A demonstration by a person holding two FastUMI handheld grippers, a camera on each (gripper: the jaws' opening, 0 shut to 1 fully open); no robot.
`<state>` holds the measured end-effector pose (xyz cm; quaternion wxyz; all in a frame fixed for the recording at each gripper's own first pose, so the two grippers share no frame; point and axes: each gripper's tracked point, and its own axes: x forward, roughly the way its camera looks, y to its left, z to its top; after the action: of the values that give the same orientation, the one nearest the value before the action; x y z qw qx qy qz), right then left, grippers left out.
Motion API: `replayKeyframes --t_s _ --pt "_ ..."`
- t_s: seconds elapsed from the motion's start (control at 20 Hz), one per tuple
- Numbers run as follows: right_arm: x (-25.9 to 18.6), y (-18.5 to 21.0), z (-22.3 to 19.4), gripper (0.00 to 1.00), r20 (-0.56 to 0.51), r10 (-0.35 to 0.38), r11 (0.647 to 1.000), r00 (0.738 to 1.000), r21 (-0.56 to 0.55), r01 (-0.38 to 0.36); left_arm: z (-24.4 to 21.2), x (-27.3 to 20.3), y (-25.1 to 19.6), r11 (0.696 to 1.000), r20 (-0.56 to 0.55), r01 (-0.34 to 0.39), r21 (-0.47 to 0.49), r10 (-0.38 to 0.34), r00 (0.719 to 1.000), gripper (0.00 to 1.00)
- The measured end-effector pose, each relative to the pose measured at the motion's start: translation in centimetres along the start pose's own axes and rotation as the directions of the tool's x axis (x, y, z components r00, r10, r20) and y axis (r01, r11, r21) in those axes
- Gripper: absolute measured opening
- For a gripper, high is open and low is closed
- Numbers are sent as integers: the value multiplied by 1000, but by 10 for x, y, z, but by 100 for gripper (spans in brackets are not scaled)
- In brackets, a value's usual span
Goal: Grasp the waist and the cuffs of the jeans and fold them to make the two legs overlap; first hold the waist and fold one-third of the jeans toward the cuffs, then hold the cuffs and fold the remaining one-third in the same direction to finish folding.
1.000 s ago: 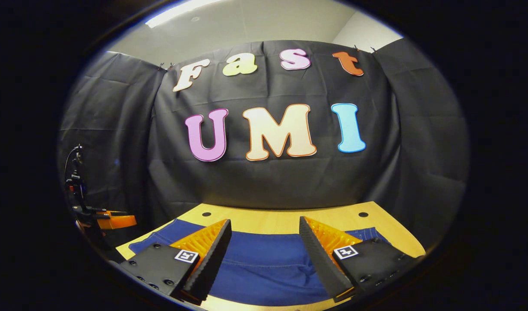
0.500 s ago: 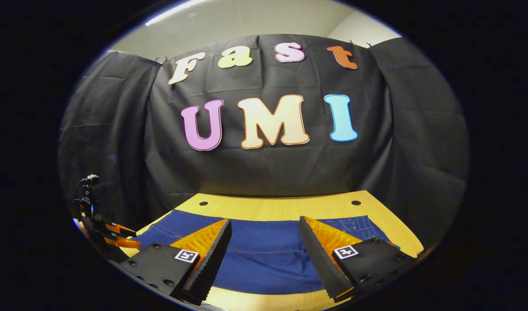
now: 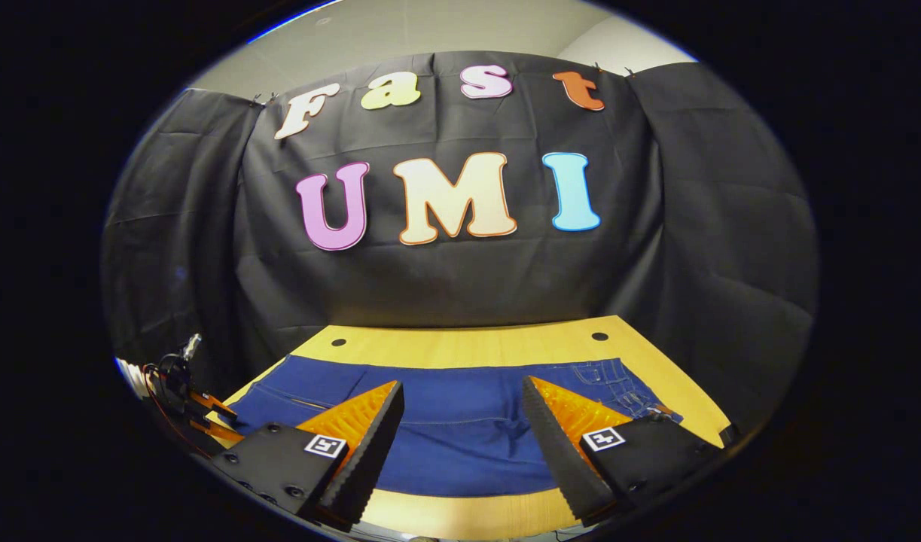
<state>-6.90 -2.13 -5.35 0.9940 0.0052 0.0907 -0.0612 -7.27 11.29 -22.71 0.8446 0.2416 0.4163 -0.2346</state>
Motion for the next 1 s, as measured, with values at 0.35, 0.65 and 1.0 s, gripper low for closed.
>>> replayKeyframes --t_s 0.35,0.65,1.0 --pt "-6 -18 -6 98 -12 -56 998 998 20 57 -21 6 14 978 -195 63 201 -23 981 90" --pt "-10 -28 -14 98 -35 -77 997 996 9 78 -19 3 9 961 -264 90 261 -19 964 85" --pt "-1 -17 -21 98 -48 -41 999 998 3 41 -27 6 6 958 -336 150 243 -62 940 80"
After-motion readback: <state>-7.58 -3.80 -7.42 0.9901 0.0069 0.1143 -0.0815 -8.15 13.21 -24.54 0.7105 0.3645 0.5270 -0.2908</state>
